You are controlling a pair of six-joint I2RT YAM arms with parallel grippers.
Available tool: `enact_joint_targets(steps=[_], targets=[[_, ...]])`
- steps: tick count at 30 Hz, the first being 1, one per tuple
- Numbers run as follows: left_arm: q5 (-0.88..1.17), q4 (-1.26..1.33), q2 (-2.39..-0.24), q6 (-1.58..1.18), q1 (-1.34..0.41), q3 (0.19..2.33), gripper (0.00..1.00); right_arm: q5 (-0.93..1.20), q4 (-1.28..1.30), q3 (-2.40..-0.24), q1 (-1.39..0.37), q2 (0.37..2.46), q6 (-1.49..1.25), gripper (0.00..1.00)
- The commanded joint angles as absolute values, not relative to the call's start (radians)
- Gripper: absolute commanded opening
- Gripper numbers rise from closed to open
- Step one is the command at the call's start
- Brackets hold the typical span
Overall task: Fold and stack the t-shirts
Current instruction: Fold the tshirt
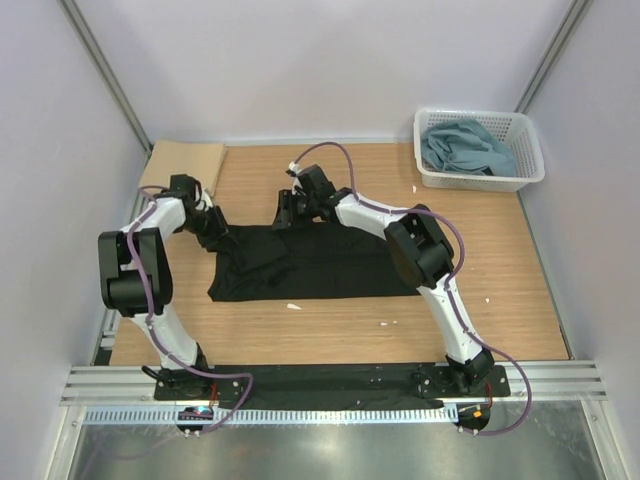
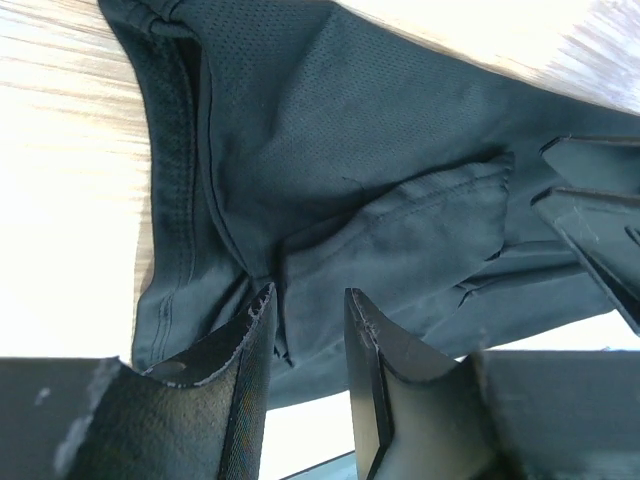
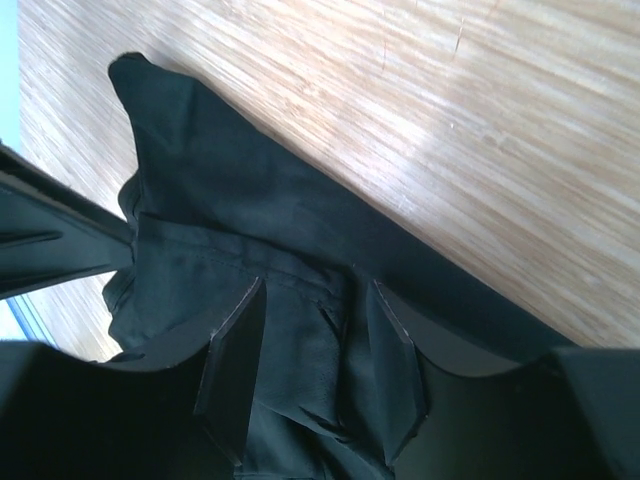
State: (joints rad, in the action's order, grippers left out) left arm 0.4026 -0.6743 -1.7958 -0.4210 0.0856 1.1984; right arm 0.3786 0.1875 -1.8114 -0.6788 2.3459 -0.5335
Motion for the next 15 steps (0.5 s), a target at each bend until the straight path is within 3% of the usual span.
enact_joint_targets(steps=[1, 15], targets=[[0.453, -0.626, -1.813, -0.436, 0.087, 1.196, 0.34, 0.405, 0.166, -1.810, -0.687, 2.329, -0.529, 0.50], [0.439, -0.626, -1.868, -0.437, 0.087, 1.224, 0.31, 0.451, 0.160, -1.832, -0.692, 2.393, -0.555, 0.44]])
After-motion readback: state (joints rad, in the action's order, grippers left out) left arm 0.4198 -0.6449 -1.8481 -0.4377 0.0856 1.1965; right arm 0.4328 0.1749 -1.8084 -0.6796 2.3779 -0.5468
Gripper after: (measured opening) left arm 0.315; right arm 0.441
